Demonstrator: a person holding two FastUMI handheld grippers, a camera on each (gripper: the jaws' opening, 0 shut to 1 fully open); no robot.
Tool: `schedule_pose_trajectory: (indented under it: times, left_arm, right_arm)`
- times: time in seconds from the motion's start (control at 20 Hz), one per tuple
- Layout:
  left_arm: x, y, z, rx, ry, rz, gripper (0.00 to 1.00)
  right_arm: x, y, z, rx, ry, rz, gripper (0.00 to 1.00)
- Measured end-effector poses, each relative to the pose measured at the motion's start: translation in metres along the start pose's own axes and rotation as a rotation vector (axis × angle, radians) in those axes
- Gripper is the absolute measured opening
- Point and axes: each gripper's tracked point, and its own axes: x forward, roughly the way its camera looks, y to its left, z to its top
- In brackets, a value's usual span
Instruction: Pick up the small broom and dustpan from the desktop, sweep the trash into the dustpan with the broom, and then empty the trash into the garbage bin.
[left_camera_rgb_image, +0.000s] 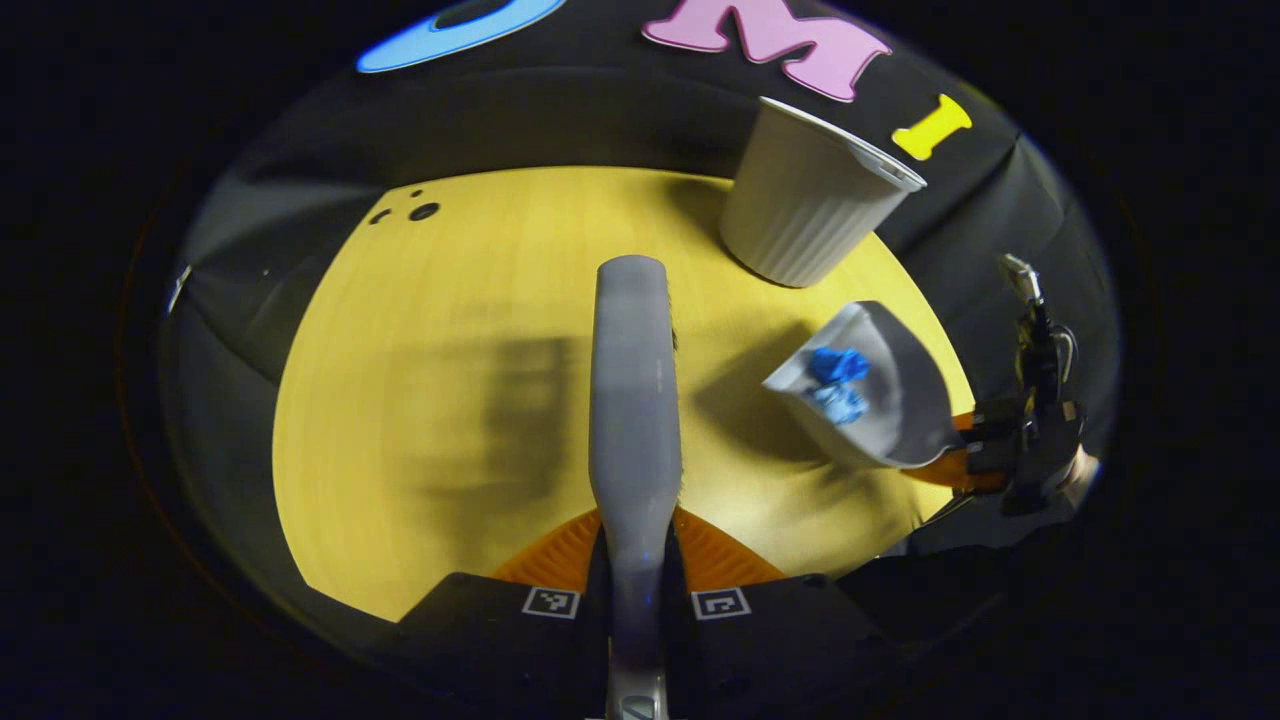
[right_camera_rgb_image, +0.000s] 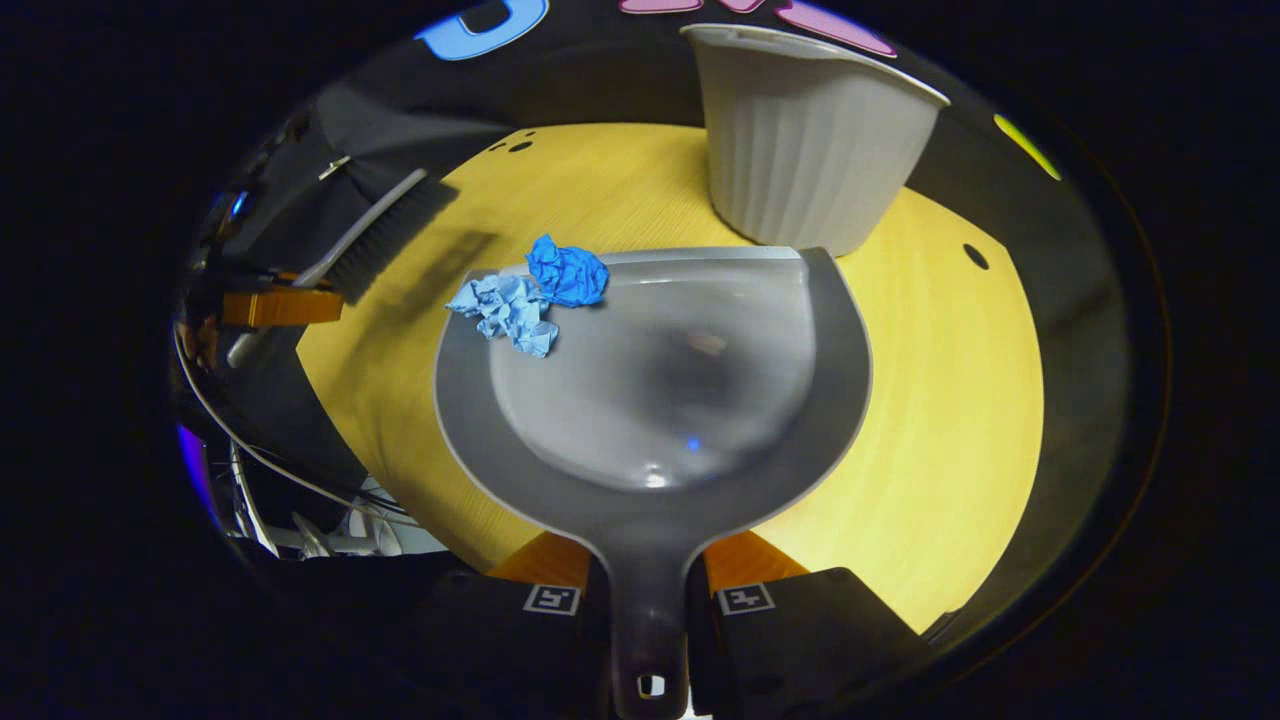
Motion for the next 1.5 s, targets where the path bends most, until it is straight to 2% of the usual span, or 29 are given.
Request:
schedule_pose_trajectory:
  times: [0.05, 0.15, 0.35, 0.4, 0.55, 0.7, 0.8, 0.95, 1.1, 1.3, 1.5]
  left_arm:
    - [-0.001, 0.019, -0.013, -0.012, -0.005, 0.006, 0.29]
    - [0.005, 0.053, -0.040, -0.033, -0.010, 0.011, 0.23]
    - [0.006, 0.103, -0.096, -0.049, -0.005, 0.017, 0.29]
    - [0.003, 0.102, -0.101, -0.053, 0.002, 0.019, 0.26]
    - [0.006, 0.100, -0.106, -0.064, 0.016, 0.032, 0.26]
    - [0.011, 0.093, -0.108, -0.073, 0.027, 0.030, 0.26]
    - [0.010, 0.091, -0.112, -0.083, 0.025, 0.020, 0.26]
    - [0.002, 0.087, -0.111, -0.098, 0.006, 0.020, 0.26]
    - [-0.007, 0.088, -0.106, -0.147, -0.029, 0.021, 0.26]
    - [-0.015, 0.091, -0.098, -0.191, -0.064, 0.037, 0.26]
    - [-0.013, 0.098, -0.095, -0.191, -0.061, 0.051, 0.26]
  right_arm:
    - [-0.012, -0.005, 0.003, 0.005, -0.009, -0.019, 0.35]
    - [-0.042, -0.010, 0.009, 0.014, -0.031, -0.039, 0.35]
    - [-0.100, -0.028, 0.015, 0.000, -0.064, -0.066, 0.35]
    - [-0.111, -0.034, 0.022, 0.008, -0.067, -0.060, 0.35]
    - [-0.150, -0.051, 0.050, 0.005, -0.128, -0.072, 0.35]
    - [-0.166, -0.051, 0.079, 0.006, -0.162, -0.080, 0.35]
    - [-0.166, -0.058, 0.104, 0.036, -0.171, -0.076, 0.35]
    - [-0.156, -0.093, 0.139, 0.034, -0.193, -0.141, 0.35]
    - [-0.149, -0.116, 0.185, 0.084, -0.234, -0.181, 0.35]
    - [-0.129, -0.155, 0.226, 0.055, -0.255, -0.312, 0.35]
    - [-0.097, -0.167, 0.244, 0.001, -0.235, -0.402, 0.35]
